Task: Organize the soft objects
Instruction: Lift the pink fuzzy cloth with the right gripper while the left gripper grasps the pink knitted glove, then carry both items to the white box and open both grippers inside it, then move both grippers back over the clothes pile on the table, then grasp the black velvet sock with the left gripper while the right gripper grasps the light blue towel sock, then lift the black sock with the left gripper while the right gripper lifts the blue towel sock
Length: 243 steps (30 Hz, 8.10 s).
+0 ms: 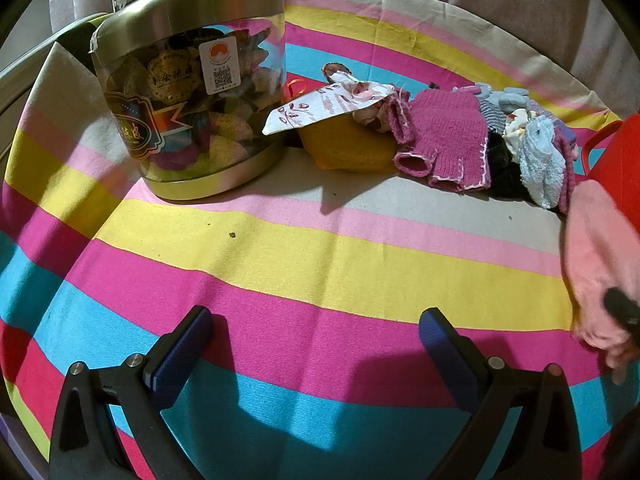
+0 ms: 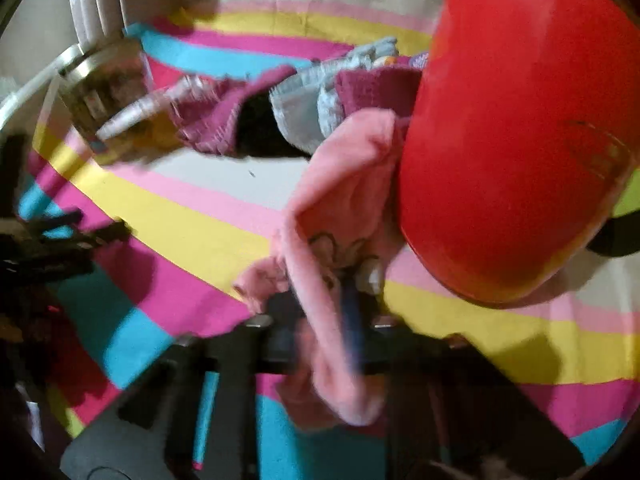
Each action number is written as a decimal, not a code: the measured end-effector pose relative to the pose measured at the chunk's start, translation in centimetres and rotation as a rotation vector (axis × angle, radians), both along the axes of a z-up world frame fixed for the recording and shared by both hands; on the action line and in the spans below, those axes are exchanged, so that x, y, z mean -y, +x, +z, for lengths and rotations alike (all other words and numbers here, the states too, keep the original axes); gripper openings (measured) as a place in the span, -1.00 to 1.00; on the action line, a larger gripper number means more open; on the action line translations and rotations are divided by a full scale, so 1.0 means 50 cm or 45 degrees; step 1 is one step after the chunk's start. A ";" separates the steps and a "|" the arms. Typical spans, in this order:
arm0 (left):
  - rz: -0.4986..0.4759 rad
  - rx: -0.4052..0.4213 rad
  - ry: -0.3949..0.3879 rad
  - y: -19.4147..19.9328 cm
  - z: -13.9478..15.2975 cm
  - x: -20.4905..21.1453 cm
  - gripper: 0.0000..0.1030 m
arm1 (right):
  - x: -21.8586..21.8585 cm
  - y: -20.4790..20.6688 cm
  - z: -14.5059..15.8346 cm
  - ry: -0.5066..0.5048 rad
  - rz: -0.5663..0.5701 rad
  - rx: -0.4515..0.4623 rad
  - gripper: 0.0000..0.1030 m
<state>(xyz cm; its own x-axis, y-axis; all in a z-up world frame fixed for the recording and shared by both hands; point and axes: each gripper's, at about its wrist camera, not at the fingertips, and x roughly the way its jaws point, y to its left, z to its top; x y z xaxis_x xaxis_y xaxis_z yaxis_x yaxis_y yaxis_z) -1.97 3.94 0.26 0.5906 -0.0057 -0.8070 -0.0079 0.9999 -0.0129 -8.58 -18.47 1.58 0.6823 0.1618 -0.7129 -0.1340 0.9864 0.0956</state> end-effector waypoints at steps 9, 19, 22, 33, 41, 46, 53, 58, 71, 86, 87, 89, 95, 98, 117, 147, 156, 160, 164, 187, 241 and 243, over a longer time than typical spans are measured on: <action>-0.150 0.039 -0.037 0.030 0.047 0.078 0.77 | 0.013 -0.085 -0.014 0.038 0.111 0.000 -0.68; -0.218 0.103 0.071 0.216 0.081 0.200 0.63 | -0.006 -0.083 -0.037 0.001 0.113 -0.025 -0.67; -0.232 0.094 0.093 0.251 0.073 0.230 0.47 | -0.008 -0.078 -0.038 0.014 0.115 -0.031 -0.65; -0.242 0.215 -0.278 0.134 0.124 0.177 -0.77 | 0.008 -0.072 -0.041 0.067 0.114 -0.037 -0.64; -0.182 0.103 -0.359 -0.025 0.072 0.079 -0.66 | 0.022 -0.069 -0.043 0.080 0.109 -0.040 -0.64; -0.135 0.064 -0.342 -0.012 0.039 0.066 -0.23 | 0.026 -0.069 -0.042 0.074 0.101 -0.041 -0.62; -0.137 0.073 -0.154 0.043 0.016 0.108 0.23 | 0.017 -0.072 -0.039 0.068 0.101 -0.043 -0.61; -0.144 0.124 -0.217 0.010 0.022 0.098 -0.69 | 0.021 -0.073 -0.039 0.086 0.101 -0.043 -0.61; -0.097 0.111 -0.270 -0.213 0.045 0.041 -0.70 | 0.040 -0.118 0.000 0.242 0.123 0.069 -0.64; -0.074 0.141 -0.170 -0.259 0.074 0.042 -0.70 | -0.065 -0.195 0.080 0.222 0.323 0.168 -0.64; -0.070 0.145 -0.166 -0.263 0.077 0.040 -0.70 | -0.069 -0.195 0.078 0.224 0.330 0.160 -0.64; -0.059 0.159 -0.158 -0.272 0.086 0.034 -0.70 | -0.078 -0.198 0.077 0.227 0.348 0.151 -0.64; -0.010 0.200 -0.161 -0.313 0.119 0.001 -0.70 | -0.108 -0.220 0.103 0.213 0.416 0.186 -0.64; 0.042 0.231 -0.166 -0.343 0.139 -0.031 -0.70 | -0.128 -0.237 0.125 0.205 0.467 0.223 -0.64; 0.354 0.284 -0.122 -0.540 0.178 -0.211 -0.70 | -0.377 -0.373 0.179 0.041 1.005 0.345 -0.64; 0.592 0.073 -0.174 -0.577 0.039 -0.334 0.31 | -0.571 -0.410 -0.096 -0.659 1.279 -0.242 0.55; 0.196 0.287 -0.191 -0.356 0.160 -0.163 0.81 | -0.307 -0.277 0.091 -0.121 0.743 0.110 0.56; -0.119 0.248 -0.142 -0.185 0.138 -0.011 0.85 | -0.157 -0.203 0.072 -0.070 0.422 0.063 0.56; -0.297 0.183 -0.107 -0.040 0.087 0.111 0.85 | -0.061 -0.172 0.063 -0.022 0.247 0.039 0.57; -0.090 0.286 -0.109 -0.044 0.059 0.045 -0.62 | -0.065 -0.010 0.056 -0.106 0.110 0.199 0.56; -0.062 0.118 -0.432 -0.012 -0.004 -0.017 0.17 | -0.013 -0.010 0.004 -0.119 0.033 0.035 -0.62; -0.064 0.118 -0.430 -0.013 -0.004 -0.018 0.17 | -0.007 -0.028 0.003 -0.075 0.013 0.035 -0.62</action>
